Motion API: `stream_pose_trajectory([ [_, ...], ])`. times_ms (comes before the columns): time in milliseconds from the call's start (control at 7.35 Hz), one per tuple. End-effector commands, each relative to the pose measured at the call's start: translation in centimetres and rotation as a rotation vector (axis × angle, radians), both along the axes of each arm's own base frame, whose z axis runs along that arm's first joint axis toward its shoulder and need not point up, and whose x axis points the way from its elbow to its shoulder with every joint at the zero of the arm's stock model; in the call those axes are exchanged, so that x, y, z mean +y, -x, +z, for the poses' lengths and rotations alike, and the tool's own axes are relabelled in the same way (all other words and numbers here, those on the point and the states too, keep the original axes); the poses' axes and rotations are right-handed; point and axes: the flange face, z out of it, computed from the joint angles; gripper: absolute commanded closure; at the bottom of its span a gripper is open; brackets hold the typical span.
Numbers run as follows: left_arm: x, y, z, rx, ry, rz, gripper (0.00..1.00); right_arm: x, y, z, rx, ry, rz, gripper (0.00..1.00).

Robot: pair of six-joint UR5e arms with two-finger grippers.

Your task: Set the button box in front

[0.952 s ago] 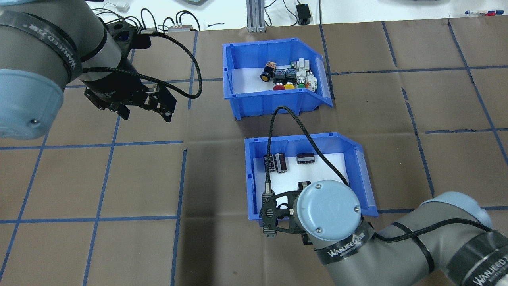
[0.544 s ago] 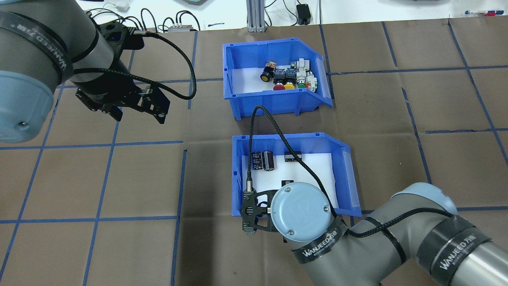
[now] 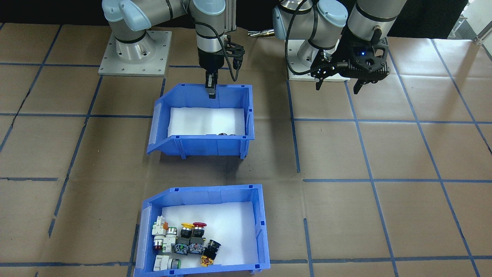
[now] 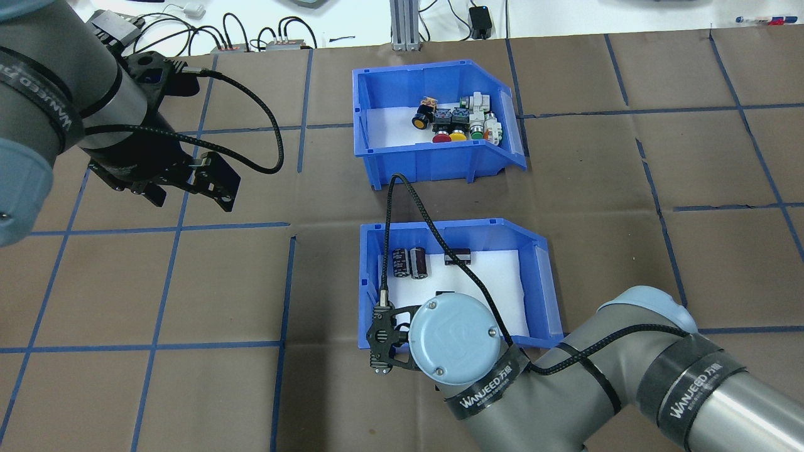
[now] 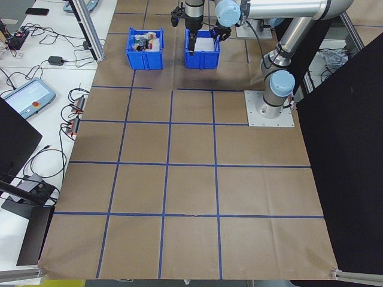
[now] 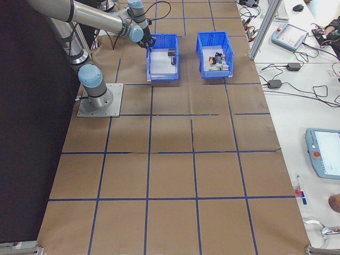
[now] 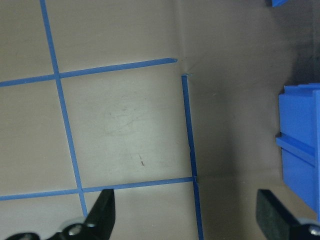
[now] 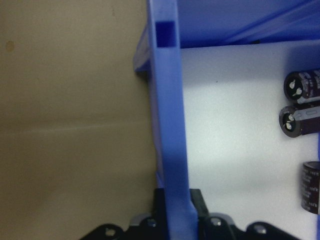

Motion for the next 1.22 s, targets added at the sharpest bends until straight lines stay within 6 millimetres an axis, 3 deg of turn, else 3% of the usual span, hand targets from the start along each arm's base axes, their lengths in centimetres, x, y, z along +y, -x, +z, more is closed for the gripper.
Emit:
stream_pose_trajectory([
  [0,0.9,-0.1,-0.2,-0.002,0.001,-0.002,0.0,-0.5,-0.1,0.9,-0.002,0.014,-0.004,0.0],
  [408,1.8,0.0,0.2,-0.003,0.013,-0.002,0.0,-5.1,1.3,8.0,0.046,-0.017,-0.081,0.0],
  [680,0.9,-0.2,0.3,-0.03,0.005,-0.005,0.0,-11.6,6.2,12.8,0.011,0.022,-0.243,0.0],
  [952,0.5,-0.1,0.1,-0.021,0.006,-0.006,0.0,-16.2,11.6,16.3,-0.021,0.087,-0.399,0.0],
  [1088,0.5,0.0,0.1,-0.018,0.006,-0.008,0.0,-18.4,15.2,18.0,-0.089,0.104,-0.552,0.0],
])
